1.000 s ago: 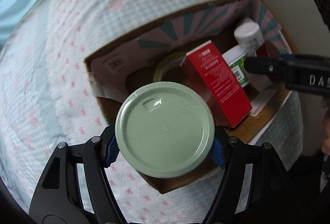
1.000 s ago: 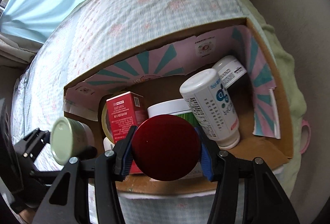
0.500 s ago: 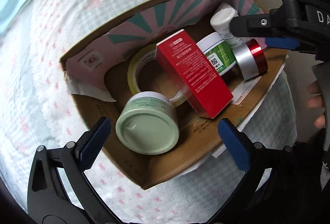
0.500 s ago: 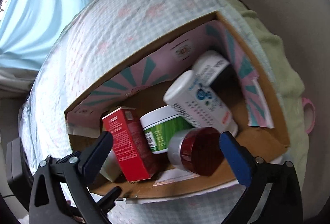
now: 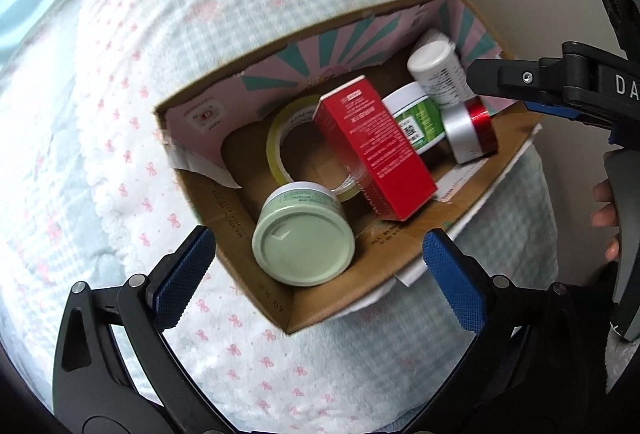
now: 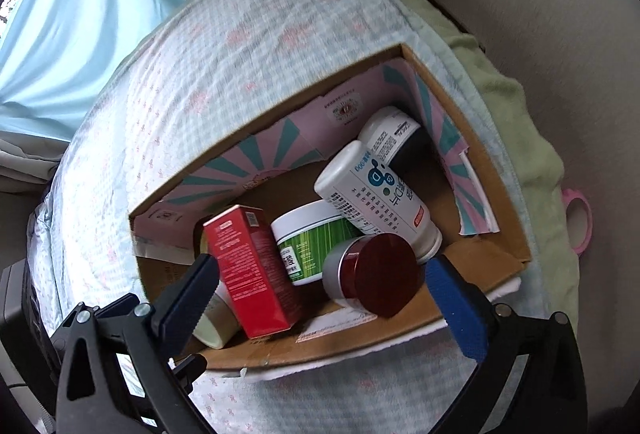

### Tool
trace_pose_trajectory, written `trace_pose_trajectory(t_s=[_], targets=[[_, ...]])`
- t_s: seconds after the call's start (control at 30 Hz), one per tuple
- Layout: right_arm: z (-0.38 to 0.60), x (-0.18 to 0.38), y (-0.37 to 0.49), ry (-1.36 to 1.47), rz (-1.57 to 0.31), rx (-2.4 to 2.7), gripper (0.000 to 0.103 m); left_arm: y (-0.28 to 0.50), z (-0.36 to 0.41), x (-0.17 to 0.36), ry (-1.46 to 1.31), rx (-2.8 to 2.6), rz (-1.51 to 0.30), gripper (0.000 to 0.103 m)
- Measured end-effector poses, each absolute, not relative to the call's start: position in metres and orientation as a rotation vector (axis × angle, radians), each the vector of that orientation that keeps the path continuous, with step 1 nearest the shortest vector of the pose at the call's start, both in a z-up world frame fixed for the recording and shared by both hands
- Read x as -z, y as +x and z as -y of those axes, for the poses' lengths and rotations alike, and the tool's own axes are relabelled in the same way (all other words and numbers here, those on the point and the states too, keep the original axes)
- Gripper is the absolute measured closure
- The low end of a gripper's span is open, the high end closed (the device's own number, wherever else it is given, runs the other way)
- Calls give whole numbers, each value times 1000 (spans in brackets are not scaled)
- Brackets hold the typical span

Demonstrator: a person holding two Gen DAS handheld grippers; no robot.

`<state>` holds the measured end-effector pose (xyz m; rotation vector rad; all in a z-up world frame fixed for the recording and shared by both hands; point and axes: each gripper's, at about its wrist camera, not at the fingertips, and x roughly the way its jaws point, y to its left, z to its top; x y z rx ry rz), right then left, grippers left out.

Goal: Organize rigid objects

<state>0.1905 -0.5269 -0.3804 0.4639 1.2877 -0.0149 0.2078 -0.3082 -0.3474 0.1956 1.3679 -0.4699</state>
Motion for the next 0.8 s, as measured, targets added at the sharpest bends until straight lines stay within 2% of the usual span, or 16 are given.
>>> trace_pose_trajectory(t_s=[0.17, 0.33, 0.67, 0.8], targets=[[518, 342, 178, 445, -1231, 18, 0, 193, 289, 306, 179, 440, -1302, 0], [488, 287, 161, 403, -1157, -27, 0, 171, 242, 243, 138, 356, -1194, 0], [377, 111, 95, 129, -816, -151, 0, 116, 99, 75, -5, 140, -885, 0], [345, 63, 67, 75, -685, -170, 0, 83, 57, 20, -48, 78, -736, 0]])
